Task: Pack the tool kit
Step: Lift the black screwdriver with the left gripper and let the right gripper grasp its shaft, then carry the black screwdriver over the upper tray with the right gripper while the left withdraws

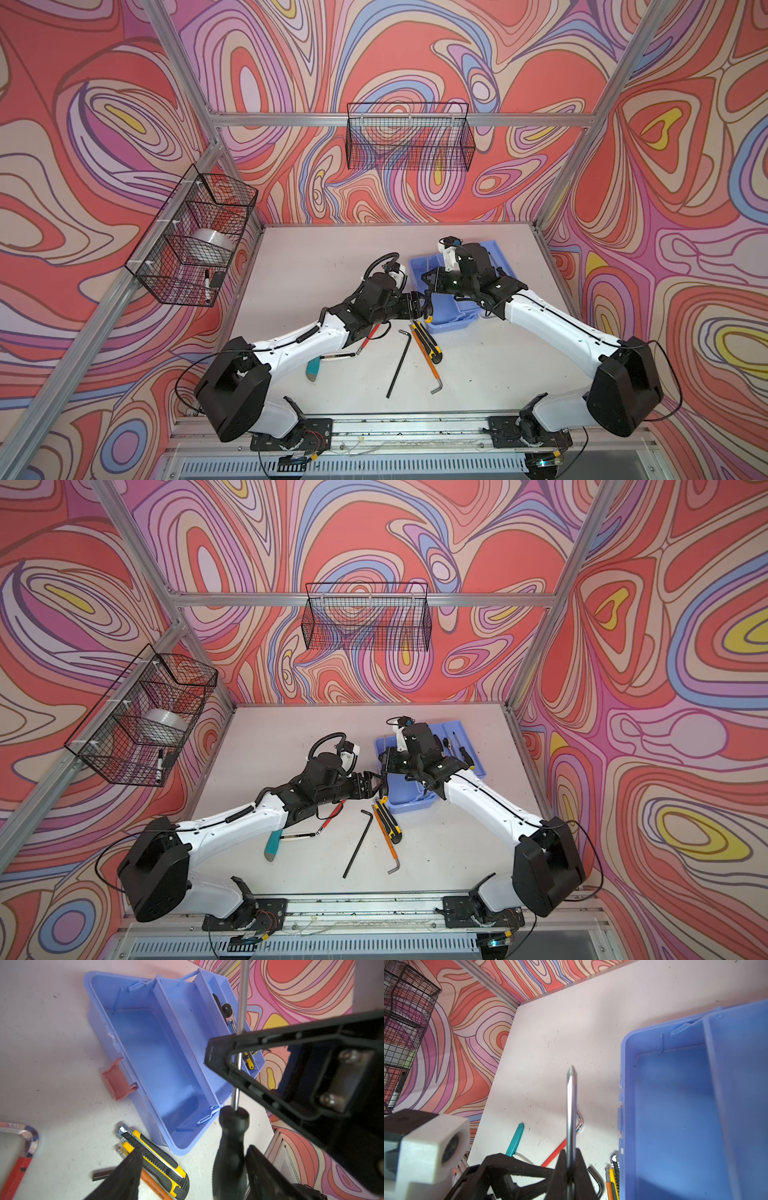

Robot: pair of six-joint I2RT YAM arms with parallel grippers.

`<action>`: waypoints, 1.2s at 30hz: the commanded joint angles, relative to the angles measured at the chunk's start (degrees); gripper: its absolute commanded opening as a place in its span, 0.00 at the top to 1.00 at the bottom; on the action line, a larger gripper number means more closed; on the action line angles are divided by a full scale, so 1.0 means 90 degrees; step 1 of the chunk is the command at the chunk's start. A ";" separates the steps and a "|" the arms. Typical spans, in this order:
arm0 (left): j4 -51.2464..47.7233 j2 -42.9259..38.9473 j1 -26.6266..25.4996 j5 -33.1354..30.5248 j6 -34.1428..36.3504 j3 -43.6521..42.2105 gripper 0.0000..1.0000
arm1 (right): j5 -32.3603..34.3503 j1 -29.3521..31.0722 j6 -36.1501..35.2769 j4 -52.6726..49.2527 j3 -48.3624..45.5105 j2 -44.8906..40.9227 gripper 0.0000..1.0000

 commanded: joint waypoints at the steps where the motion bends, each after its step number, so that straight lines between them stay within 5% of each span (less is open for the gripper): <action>1: -0.0429 -0.0418 0.0064 -0.0587 0.0187 -0.0017 0.08 | 0.0211 -0.0386 -0.0607 -0.0721 0.0356 -0.0270 1.00; 7: -0.0746 -0.0791 0.0325 -0.0720 0.0169 -0.0378 0.04 | 0.0645 -0.1277 -0.1599 -0.1805 0.1051 -0.0349 1.00; 12: -0.0859 -0.1015 0.0507 -0.0793 0.0212 -0.0596 0.03 | 0.1969 -0.1756 -0.2901 -0.2808 0.1792 0.0117 1.00; 23: -0.1143 -0.0959 0.0693 -0.0688 0.0367 -0.0609 0.03 | 0.3424 -0.2068 -0.4300 -0.3060 0.2515 0.1194 1.00; 36: -0.1242 -0.0976 0.0783 -0.0706 0.0418 -0.0754 0.03 | 0.3604 -0.2212 -0.4727 -0.2746 0.2460 0.1843 1.00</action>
